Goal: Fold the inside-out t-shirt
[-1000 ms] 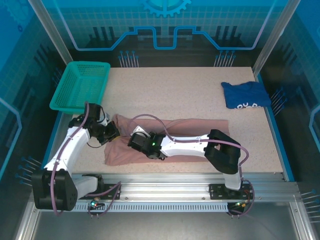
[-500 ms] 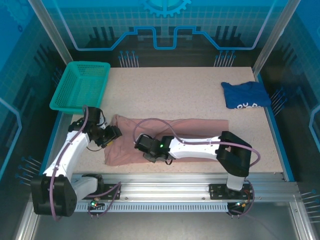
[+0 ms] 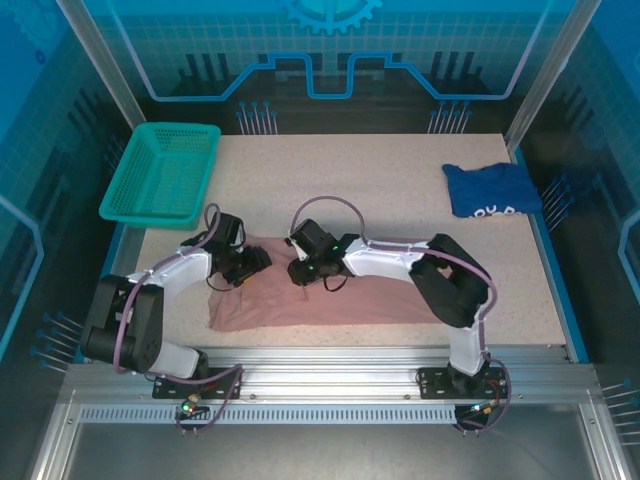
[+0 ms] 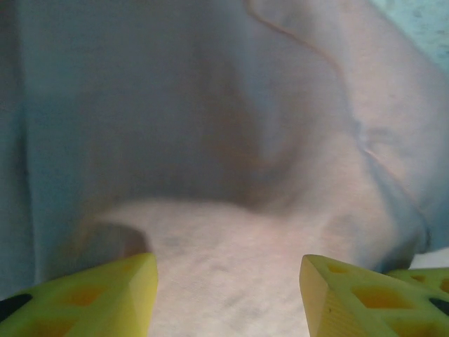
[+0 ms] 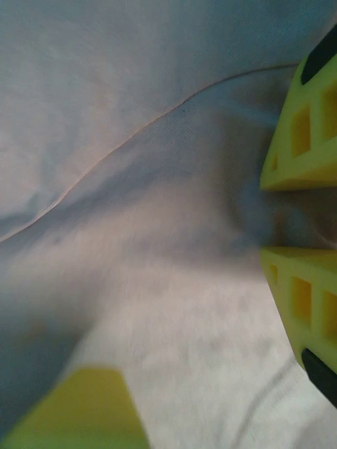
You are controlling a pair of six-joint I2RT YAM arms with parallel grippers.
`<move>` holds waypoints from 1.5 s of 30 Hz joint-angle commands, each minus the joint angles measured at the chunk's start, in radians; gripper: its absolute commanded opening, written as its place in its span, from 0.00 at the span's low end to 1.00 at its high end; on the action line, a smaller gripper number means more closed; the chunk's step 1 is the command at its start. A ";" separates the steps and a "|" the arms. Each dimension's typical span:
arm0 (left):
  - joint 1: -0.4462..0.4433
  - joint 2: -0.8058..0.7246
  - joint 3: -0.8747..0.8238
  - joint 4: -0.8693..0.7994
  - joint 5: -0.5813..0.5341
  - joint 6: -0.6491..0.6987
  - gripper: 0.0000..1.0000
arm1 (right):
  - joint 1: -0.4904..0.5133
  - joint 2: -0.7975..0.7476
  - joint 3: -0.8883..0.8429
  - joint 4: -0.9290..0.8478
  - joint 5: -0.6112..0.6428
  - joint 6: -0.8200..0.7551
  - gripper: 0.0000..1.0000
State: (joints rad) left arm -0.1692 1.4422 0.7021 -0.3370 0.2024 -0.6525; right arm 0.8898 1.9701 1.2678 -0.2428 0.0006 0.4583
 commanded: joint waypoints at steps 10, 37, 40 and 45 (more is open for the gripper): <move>0.166 -0.259 -0.051 -0.023 -0.205 0.078 0.80 | -0.046 -0.079 -0.008 -0.112 -0.106 -0.006 0.40; 0.162 0.080 0.052 -0.054 -0.079 0.211 0.98 | -0.132 -0.307 -0.206 -0.025 -0.186 -0.015 0.74; 0.122 0.068 0.051 -0.061 -0.058 0.223 0.96 | -0.133 -0.306 -0.205 -0.033 -0.176 -0.011 0.74; 0.071 0.045 0.032 -0.058 -0.040 0.216 0.88 | -0.132 -0.304 -0.202 -0.042 -0.172 -0.009 0.74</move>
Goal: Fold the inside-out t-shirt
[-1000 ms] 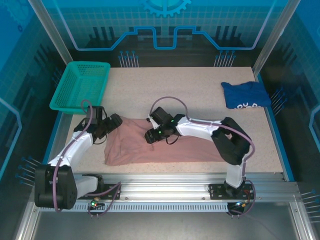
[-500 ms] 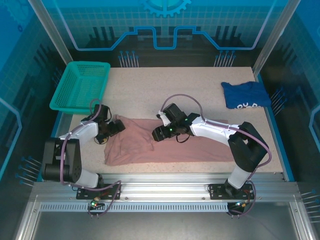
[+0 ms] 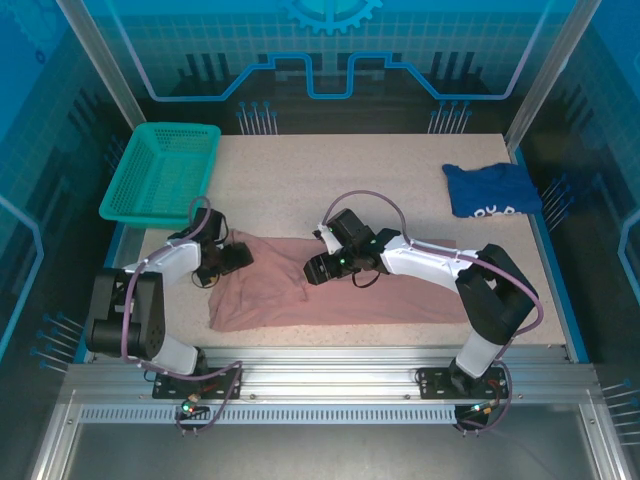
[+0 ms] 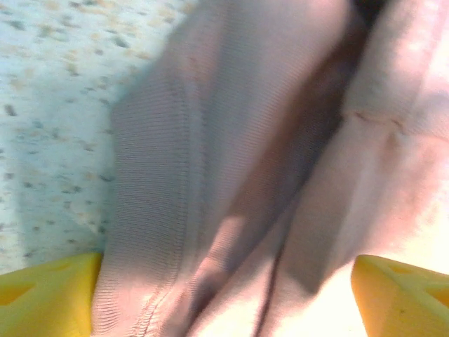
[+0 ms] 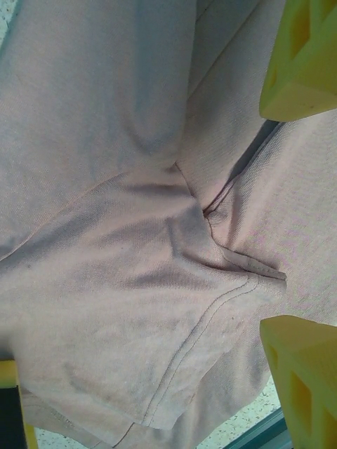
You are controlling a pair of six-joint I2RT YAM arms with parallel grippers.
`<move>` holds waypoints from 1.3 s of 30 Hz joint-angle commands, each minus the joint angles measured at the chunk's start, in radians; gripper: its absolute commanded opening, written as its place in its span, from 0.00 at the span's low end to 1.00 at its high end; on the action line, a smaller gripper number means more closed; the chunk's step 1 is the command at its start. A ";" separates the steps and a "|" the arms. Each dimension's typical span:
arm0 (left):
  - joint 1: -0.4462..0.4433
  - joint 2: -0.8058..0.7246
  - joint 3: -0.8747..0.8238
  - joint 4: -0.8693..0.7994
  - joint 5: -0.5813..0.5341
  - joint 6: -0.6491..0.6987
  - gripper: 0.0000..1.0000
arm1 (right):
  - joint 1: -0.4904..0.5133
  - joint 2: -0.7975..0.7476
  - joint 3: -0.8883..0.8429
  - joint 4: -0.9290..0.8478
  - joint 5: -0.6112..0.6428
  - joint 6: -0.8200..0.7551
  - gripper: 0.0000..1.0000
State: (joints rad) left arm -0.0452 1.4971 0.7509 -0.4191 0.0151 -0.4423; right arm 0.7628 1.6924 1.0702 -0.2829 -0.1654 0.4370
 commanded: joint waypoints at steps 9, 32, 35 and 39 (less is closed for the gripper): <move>-0.105 -0.023 -0.062 0.050 0.177 0.014 0.68 | -0.005 -0.014 0.001 -0.006 -0.005 0.017 0.74; -0.103 -0.022 -0.081 0.092 0.167 -0.013 0.00 | -0.034 -0.069 0.020 -0.109 0.058 -0.006 0.75; -0.085 -0.050 -0.107 0.119 0.170 -0.047 0.00 | -0.079 -0.116 -0.001 -0.165 0.072 -0.026 0.76; -0.018 -0.092 -0.134 0.138 0.194 -0.095 0.00 | -0.192 -0.183 -0.060 -0.220 0.073 -0.033 0.76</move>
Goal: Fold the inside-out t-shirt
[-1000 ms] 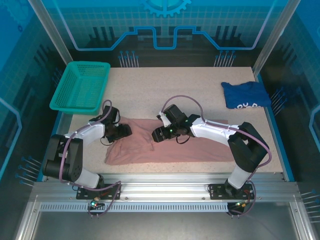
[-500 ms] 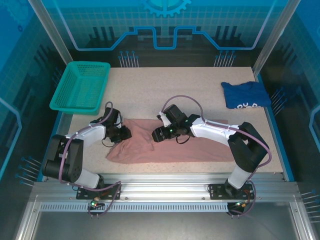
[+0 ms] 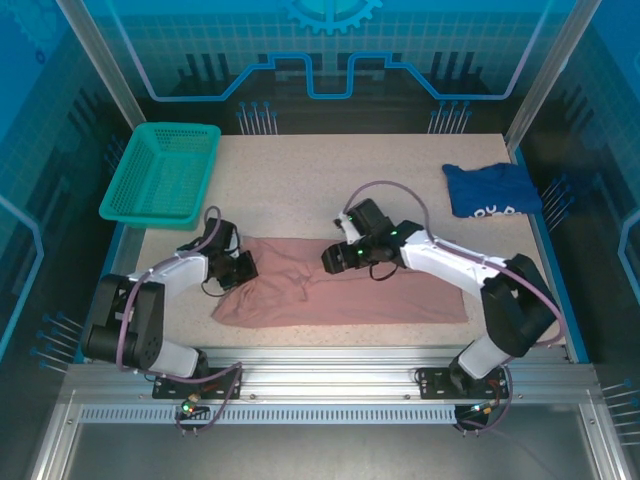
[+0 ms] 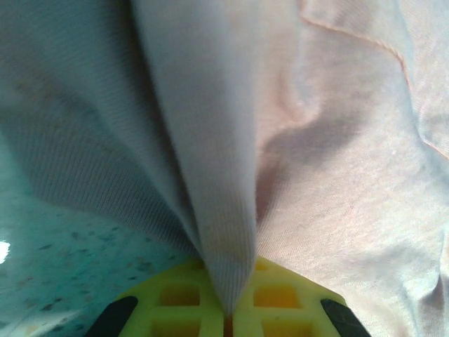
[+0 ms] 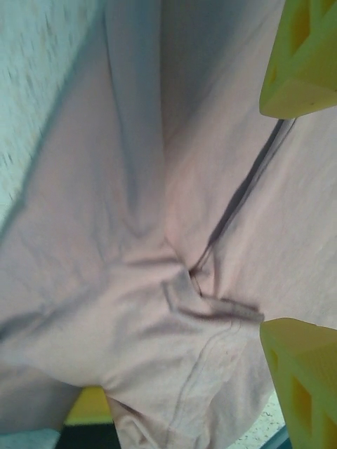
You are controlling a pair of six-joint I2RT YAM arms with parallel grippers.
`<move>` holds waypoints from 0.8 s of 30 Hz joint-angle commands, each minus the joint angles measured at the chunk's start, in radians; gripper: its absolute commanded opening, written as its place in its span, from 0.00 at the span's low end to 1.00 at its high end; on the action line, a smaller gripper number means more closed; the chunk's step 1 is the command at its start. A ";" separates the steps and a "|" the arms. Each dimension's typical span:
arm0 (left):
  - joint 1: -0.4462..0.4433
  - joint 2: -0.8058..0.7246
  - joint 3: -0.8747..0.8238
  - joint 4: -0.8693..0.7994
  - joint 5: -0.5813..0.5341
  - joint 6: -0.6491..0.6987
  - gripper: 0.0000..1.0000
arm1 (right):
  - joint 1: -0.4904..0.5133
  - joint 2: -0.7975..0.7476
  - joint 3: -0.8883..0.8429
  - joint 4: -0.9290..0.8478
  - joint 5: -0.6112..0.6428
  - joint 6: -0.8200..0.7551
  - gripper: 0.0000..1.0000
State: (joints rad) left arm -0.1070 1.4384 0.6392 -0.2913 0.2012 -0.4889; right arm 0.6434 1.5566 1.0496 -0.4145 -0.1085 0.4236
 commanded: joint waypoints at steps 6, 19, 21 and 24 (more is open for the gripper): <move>0.107 -0.071 0.017 -0.068 -0.034 -0.062 0.00 | -0.233 -0.100 -0.096 -0.109 -0.033 -0.001 0.76; 0.162 -0.084 0.230 -0.401 -0.148 0.020 0.00 | -0.273 -0.086 -0.099 -0.030 -0.067 -0.033 0.76; 0.177 -0.081 0.274 -0.463 -0.173 0.063 0.00 | -0.275 -0.078 -0.098 -0.019 -0.076 -0.032 0.75; 0.191 -0.082 0.332 -0.530 -0.212 0.127 0.00 | -0.278 -0.075 -0.094 -0.013 -0.069 -0.037 0.75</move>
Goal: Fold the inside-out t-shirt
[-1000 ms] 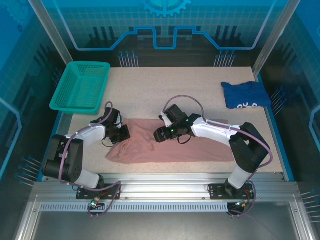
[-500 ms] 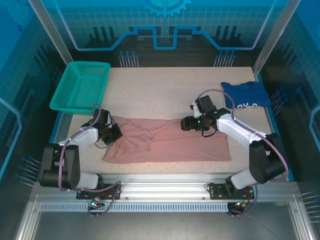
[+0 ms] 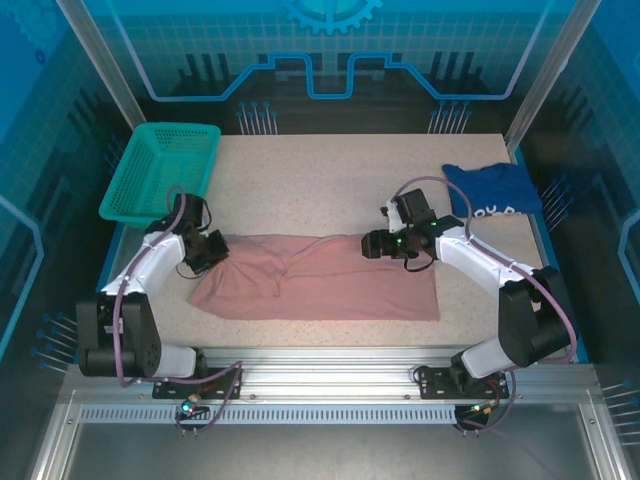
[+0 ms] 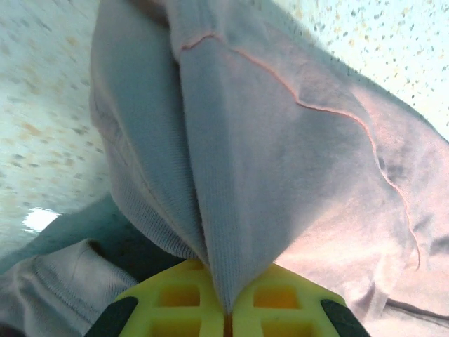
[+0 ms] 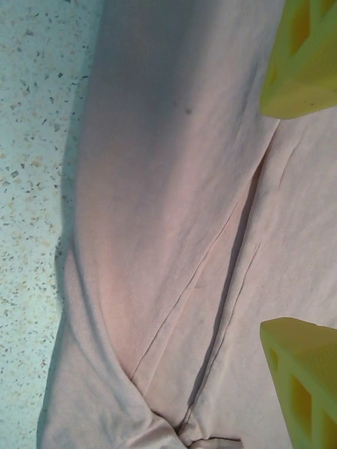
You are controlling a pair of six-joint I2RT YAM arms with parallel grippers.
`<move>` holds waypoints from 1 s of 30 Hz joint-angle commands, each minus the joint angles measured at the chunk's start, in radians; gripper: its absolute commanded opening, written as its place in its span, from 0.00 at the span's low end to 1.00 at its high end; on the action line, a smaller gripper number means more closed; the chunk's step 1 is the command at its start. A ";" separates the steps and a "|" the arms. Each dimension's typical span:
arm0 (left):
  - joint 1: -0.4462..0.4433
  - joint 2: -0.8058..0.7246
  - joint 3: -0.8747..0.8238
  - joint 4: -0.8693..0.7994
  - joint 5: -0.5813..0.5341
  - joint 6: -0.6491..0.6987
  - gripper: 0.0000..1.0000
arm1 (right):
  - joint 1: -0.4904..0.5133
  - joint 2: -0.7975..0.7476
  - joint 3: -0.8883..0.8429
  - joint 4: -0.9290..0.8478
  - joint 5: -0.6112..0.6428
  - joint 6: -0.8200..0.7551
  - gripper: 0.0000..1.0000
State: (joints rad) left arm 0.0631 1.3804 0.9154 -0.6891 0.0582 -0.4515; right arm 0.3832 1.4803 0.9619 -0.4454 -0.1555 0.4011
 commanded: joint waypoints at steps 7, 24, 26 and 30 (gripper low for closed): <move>0.073 -0.023 0.114 -0.187 -0.172 0.197 0.00 | -0.055 0.027 0.018 -0.039 -0.001 -0.051 0.75; 0.004 -0.139 0.172 -0.272 -0.018 0.137 0.00 | -0.067 0.144 0.030 -0.086 -0.007 -0.062 0.71; 0.000 -0.148 0.174 -0.278 -0.017 0.138 0.00 | -0.067 0.144 0.025 -0.091 -0.007 -0.061 0.71; -0.004 -0.160 0.178 -0.286 -0.002 0.141 0.00 | -0.073 0.175 0.025 -0.109 -0.007 -0.062 0.71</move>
State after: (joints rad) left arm 0.0666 1.2427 1.0595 -0.9394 0.0235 -0.2970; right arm 0.3305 1.6238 0.9657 -0.5129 -0.1581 0.3534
